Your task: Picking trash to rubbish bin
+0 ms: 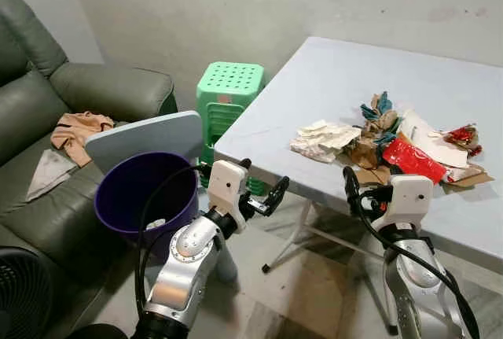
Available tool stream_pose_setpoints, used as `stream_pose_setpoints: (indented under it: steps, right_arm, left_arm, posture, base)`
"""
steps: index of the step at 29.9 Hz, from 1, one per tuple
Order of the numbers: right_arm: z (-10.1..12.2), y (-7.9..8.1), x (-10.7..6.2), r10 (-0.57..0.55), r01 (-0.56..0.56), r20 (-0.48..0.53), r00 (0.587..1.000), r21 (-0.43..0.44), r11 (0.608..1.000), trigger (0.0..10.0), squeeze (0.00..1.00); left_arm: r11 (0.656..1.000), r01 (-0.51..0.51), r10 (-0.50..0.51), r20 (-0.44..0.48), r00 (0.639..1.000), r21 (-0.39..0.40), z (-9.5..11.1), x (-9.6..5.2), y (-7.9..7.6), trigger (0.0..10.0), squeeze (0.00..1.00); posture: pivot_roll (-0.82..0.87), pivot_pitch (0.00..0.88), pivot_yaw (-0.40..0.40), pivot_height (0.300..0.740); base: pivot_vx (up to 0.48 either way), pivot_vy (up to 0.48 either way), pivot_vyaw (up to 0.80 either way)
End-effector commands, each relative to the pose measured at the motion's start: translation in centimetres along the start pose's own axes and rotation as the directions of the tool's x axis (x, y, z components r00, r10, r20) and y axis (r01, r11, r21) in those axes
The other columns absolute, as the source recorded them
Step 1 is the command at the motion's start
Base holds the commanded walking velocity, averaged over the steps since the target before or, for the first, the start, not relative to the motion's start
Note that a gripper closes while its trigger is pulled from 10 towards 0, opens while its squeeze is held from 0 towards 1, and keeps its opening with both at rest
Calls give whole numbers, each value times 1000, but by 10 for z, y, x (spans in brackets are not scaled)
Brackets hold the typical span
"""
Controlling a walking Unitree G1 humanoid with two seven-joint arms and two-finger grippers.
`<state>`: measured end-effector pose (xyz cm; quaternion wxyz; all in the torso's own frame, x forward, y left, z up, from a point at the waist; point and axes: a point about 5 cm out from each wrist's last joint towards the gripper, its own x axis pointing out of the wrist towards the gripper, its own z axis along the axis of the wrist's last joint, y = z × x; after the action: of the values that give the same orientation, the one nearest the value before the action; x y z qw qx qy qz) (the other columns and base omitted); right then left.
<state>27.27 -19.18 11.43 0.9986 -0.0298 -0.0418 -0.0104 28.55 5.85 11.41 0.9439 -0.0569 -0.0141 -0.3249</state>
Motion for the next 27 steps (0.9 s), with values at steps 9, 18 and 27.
stream_pose_setpoints:
  steps: [9, 18, 27]
  right_arm:
    - [-2, -22, 18, -62, 60, -33, 998, -58, 997, 10000, 0]
    - [1, -28, 39, -57, 55, -25, 998, -81, 995, 10000, 0]
    - [8, -35, 56, 2, -3, -12, 1000, -67, 998, 10000, 0]
  left_arm:
    - [999, 34, -34, 9, 999, 21, 11, 0, 3, 10000, 0]
    - [990, 129, -131, 37, 991, 53, 25, 11, -6, 10000, 0]
    - [973, 228, -229, 70, 971, 23, 40, 7, -22, 10000, 0]
  posture:
    - [11, 90, 28, 740]
    - [28, 128, 26, 740]
    - [57, 210, 34, 740]
  base:
    - [0, 0, 0]
    - [0, 0, 0]
    - [0, 0, 0]
